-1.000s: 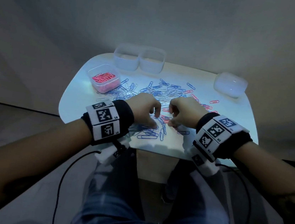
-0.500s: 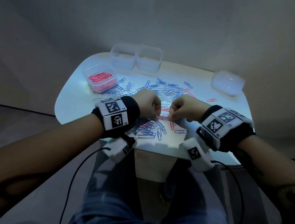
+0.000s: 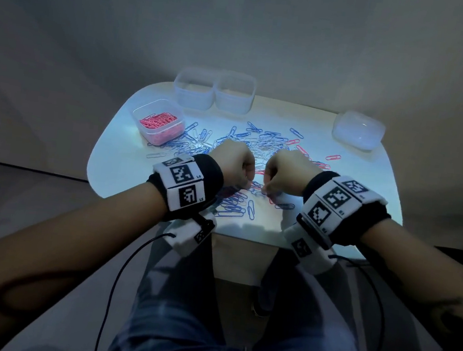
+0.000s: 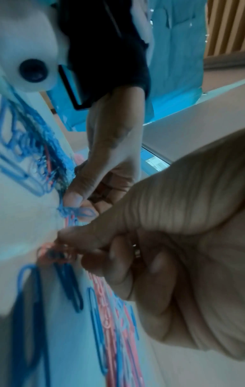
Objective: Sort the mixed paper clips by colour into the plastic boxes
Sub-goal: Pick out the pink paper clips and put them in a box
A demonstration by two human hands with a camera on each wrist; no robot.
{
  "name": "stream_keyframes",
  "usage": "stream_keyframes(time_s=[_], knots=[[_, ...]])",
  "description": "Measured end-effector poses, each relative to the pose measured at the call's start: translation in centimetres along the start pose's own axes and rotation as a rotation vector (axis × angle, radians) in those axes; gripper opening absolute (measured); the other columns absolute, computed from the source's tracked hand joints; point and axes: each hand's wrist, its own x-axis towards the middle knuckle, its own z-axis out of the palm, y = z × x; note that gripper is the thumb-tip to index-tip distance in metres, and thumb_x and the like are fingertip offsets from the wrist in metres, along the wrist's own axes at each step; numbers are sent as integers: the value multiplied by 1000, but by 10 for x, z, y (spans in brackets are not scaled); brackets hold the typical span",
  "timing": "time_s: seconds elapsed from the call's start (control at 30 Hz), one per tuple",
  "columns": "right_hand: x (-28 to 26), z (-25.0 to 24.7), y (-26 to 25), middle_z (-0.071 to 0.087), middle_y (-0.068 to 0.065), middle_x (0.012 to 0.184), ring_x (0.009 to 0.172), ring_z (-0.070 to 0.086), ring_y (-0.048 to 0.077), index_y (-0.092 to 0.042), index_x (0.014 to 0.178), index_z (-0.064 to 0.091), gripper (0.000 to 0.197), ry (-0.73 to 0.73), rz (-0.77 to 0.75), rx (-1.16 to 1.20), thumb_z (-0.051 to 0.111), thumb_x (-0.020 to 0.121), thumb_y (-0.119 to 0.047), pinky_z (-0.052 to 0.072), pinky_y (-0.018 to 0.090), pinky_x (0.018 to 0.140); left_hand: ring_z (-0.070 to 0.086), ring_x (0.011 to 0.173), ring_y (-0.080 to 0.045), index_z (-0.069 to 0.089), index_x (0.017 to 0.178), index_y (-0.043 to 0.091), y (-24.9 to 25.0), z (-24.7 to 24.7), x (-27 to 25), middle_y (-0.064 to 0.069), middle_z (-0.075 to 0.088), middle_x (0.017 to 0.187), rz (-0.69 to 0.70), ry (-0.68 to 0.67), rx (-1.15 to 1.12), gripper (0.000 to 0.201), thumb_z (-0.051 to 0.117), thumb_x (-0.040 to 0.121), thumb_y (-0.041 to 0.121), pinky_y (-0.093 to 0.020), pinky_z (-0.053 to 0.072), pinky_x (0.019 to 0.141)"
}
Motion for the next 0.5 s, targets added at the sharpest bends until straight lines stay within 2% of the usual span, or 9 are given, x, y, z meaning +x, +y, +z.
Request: stream_keyframes(time_s=[0.07,0.17,0.27,0.33,0.43,0.5], knots=[[0,3,-1,66,8,74,75,62,20,-16,59,54,26,-19,12,25,70,78,-9,44,23,59,47,55,-3,70,90,4,1,1,2,9,51,59,-22,-8,-19,13,71,77,5,-7,34,49],[-1,2,-1,64,7,71,76,60,19,-17,57,53,28,-43,17,53,67,77,-5,47,24,63,45,55,-1,68,91,3,1,2,2,8,50,60,-21,-13,-30,13,70,79,6,-11,35,53],[-5,-11,3,56,1,64,76,52,16,-15,62,59,19,-57,33,78,69,76,-7,39,19,56,42,58,0,67,94,3,-1,2,2,11,47,62,-4,-18,-19,18,72,78,9,-10,32,55],[-4,-22,5,56,1,66,73,51,15,-14,72,65,9,9,40,123,69,78,-8,36,16,54,46,62,-6,68,95,3,-3,0,0,11,47,64,-1,-25,-10,20,73,78,10,-9,32,56],[4,-29,2,55,1,65,55,47,9,-13,74,65,10,87,33,236,67,80,-6,40,13,49,50,64,-8,69,96,4,-4,-4,0,10,52,64,14,-15,-3,17,70,80,8,-8,34,58],[8,-28,0,57,2,68,56,49,10,-10,85,69,6,146,25,276,68,80,-6,46,17,58,52,69,-9,70,96,6,-6,-8,-1,4,57,71,21,17,-14,17,69,80,9,-8,35,60]])
